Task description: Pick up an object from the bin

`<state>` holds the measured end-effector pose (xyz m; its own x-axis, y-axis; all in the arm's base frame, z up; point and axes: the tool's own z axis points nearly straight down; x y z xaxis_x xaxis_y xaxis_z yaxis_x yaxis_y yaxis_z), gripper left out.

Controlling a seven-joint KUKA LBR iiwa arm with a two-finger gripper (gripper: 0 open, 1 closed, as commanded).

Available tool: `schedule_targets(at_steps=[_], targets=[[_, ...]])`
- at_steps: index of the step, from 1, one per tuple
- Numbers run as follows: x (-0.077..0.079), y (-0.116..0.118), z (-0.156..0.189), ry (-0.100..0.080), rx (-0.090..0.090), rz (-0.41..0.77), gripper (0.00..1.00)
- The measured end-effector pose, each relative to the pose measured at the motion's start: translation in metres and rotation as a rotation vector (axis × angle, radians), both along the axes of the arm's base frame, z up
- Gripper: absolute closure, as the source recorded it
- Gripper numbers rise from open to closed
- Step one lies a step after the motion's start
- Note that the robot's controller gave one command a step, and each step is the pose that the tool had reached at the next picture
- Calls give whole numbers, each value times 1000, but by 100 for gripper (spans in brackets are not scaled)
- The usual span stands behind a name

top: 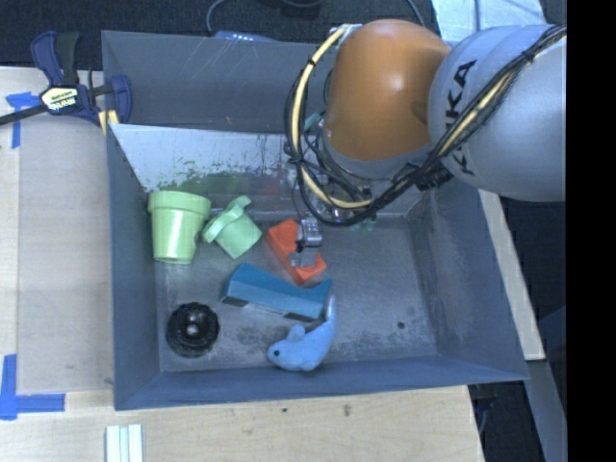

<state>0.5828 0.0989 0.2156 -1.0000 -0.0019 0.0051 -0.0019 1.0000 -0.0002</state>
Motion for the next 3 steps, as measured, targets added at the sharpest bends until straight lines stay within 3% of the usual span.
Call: schedule_targets(at_steps=[1, 3], targets=[[2, 0, 5, -9, 1, -2, 0], [19, -27, -83, -10, 1, 10, 0]])
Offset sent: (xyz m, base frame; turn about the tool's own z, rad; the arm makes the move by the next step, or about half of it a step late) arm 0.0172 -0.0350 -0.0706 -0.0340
